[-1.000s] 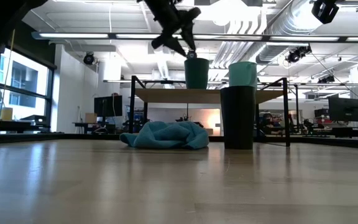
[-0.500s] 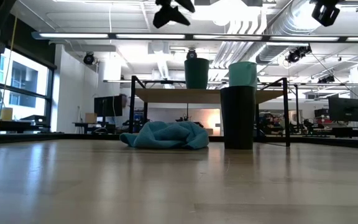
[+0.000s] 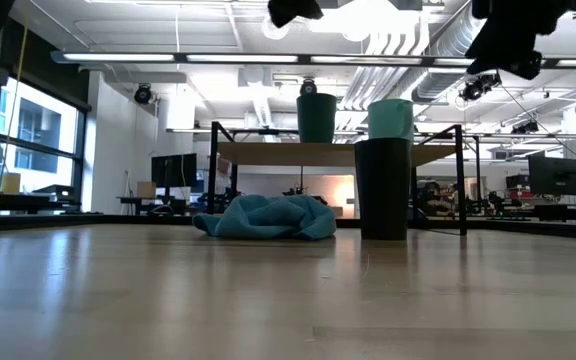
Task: Stack small to large cups/mugs on shelf
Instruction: Put the black cup on the shelf
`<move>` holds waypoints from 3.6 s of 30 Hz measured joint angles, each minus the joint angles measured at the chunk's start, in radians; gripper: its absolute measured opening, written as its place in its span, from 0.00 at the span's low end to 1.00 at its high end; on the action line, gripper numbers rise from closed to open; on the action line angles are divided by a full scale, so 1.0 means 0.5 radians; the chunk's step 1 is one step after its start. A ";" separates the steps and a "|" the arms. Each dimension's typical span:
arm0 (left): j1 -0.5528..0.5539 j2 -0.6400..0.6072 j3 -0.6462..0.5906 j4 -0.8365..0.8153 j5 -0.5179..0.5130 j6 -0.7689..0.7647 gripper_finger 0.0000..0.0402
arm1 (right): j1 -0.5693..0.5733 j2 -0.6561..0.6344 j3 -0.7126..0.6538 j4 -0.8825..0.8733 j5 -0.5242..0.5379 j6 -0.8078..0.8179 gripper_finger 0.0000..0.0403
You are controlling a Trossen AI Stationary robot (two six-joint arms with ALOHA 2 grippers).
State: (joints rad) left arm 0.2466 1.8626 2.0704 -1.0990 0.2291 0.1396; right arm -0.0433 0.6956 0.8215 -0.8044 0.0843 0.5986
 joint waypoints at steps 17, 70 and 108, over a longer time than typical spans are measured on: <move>-0.258 0.059 -0.631 0.948 -0.636 0.782 0.47 | 0.000 0.226 0.000 0.051 0.028 -0.025 0.28; -0.152 0.405 -0.630 1.076 -0.684 0.761 0.47 | 0.600 0.107 -0.002 1.680 -0.518 -0.378 0.28; -0.184 0.487 -0.442 0.777 -0.665 0.721 0.01 | 0.707 0.098 -0.002 1.685 -0.493 -0.377 0.28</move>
State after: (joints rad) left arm 0.1547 2.1059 1.8492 -0.7104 -0.1033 0.5003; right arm 0.3103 0.7444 0.8204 0.0379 -0.1623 0.4103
